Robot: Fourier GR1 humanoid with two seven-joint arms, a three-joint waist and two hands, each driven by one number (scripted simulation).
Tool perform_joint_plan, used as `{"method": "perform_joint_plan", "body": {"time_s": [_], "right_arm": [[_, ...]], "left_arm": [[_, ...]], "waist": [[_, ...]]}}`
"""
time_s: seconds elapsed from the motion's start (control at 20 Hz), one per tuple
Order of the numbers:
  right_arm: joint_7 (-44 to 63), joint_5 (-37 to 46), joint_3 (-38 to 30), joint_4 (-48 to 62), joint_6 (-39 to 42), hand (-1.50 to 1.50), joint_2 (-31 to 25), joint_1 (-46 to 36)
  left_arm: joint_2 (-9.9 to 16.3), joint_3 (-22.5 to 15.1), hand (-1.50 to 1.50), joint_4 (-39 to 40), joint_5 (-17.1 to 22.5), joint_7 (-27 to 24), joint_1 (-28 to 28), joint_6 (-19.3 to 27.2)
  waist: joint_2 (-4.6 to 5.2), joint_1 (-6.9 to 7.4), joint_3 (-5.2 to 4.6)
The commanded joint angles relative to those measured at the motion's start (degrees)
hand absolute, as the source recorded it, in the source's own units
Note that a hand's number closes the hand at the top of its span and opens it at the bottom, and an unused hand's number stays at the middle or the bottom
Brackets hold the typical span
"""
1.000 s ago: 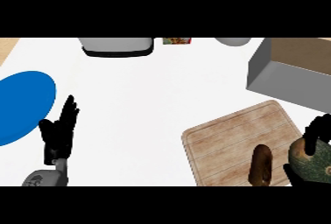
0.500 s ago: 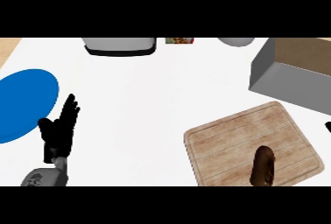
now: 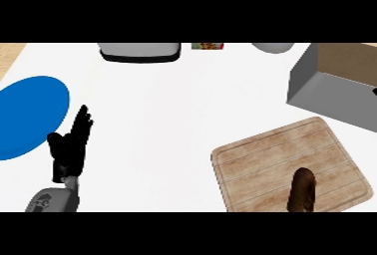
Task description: Pick the squash from the cutting board and place it in the cardboard box
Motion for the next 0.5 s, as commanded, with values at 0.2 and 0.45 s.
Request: {"method": "perform_joint_plan", "body": {"time_s": [0.2,0.45], "right_arm": [[-11.63,12.26,6.75,23.75,-16.77,1.5,0.13,-6.05],[-12.4,9.08,2.1,43.92,-16.5,-1.5,-0.85,-15.0]], "left_arm": [[0.1,0.19,0.0,-2.37,0.09,3.06,-1.56,-0.99],[-0.05,1.59,0.0,3.24,-0.54,-0.7,-2.95,-1.08]], "waist": [[0.14,0.63,0.04],[0.44,0.84,0.02]]}}
